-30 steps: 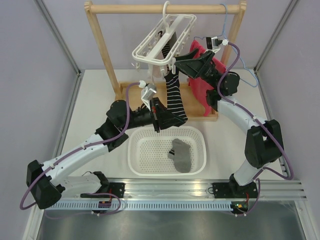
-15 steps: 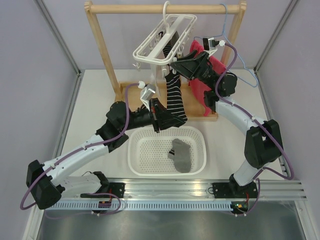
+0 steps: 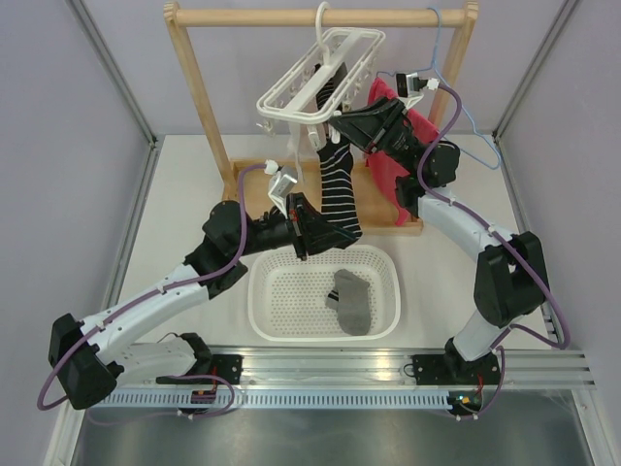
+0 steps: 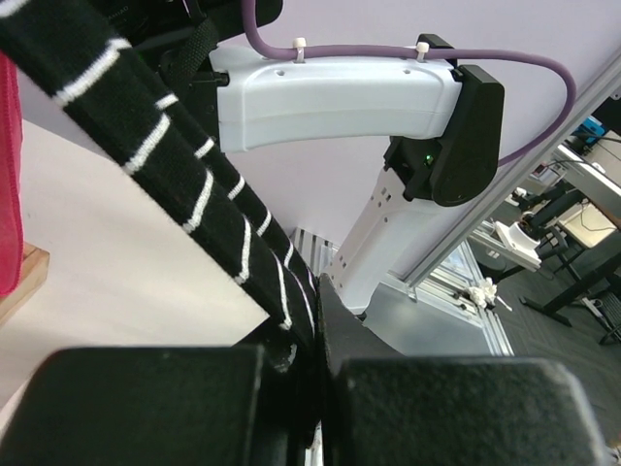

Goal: Remove the socks clipped to the hanger

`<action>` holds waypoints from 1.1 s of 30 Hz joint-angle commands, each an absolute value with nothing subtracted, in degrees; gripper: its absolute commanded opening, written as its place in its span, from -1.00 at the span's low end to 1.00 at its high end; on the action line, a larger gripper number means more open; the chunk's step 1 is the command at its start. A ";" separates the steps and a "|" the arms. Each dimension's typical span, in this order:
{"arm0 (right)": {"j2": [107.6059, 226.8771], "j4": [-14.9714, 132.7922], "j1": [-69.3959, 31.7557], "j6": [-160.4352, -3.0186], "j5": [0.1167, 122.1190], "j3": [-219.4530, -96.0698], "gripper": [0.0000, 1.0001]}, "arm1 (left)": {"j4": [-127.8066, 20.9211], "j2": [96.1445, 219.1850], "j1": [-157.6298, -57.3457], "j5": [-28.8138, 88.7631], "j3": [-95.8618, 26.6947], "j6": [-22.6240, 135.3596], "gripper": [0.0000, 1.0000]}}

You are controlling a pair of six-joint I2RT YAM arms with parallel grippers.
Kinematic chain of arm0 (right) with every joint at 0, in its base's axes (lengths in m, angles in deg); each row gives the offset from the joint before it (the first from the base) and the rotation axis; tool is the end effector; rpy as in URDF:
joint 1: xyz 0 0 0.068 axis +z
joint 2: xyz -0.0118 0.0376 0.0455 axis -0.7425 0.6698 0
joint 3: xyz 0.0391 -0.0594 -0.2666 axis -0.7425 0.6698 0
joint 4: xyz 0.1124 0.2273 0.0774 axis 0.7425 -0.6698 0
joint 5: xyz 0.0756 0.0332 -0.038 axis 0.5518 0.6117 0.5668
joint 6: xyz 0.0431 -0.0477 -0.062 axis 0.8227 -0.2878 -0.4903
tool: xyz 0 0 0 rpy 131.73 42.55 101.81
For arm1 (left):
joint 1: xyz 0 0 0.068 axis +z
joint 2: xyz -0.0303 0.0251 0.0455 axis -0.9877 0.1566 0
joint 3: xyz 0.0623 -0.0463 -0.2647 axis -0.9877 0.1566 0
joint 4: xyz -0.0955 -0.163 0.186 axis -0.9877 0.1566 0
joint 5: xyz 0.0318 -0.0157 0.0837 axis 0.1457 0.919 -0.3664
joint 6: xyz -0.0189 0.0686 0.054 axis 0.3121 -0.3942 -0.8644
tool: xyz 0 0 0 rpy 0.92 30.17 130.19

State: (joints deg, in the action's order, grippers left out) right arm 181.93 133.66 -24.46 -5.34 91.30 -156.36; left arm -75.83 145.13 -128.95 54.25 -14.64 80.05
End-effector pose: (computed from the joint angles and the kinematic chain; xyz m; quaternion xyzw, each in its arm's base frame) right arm 0.3323 0.1977 0.4525 -0.1153 0.4158 0.7809 0.4517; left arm 0.1630 -0.2448 0.3980 0.2846 0.5640 -0.6310 0.4502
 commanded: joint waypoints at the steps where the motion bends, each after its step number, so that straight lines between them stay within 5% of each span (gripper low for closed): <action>1: 182.49 160.32 -24.22 -6.36 90.57 -158.59 -0.30 | -76.74 144.13 -129.33 58.36 -13.83 82.23 -0.95; 5: 182.84 160.23 -24.22 -6.45 90.30 -158.33 -0.93 | -76.83 144.13 -129.33 58.45 -13.65 82.40 -0.95; 13: 183.02 160.32 -24.30 -6.89 90.57 -157.71 -0.98 | -76.83 144.05 -129.33 58.63 -13.48 82.32 -0.95; 15: 182.84 160.23 -24.30 -7.07 90.83 -157.36 -0.86 | -76.74 144.05 -129.33 58.63 -13.48 82.14 -0.95; 16: 182.75 160.23 -24.22 -7.07 91.09 -157.10 -0.43 | -76.48 143.96 -129.33 58.63 -13.48 81.97 -0.95; 19: 181.88 159.53 -24.22 -8.55 91.71 -155.52 0.29 | -75.34 143.43 -129.33 57.49 -13.22 81.00 -0.95; 33: 167.20 131.35 -24.30 -37.35 91.01 -135.06 0.43 | -61.46 135.88 -129.33 49.06 -9.79 70.37 -0.95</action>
State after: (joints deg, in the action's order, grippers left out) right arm 171.44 132.63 -24.42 -25.71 91.15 -138.27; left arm -65.29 137.66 -129.28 51.97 -10.73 75.42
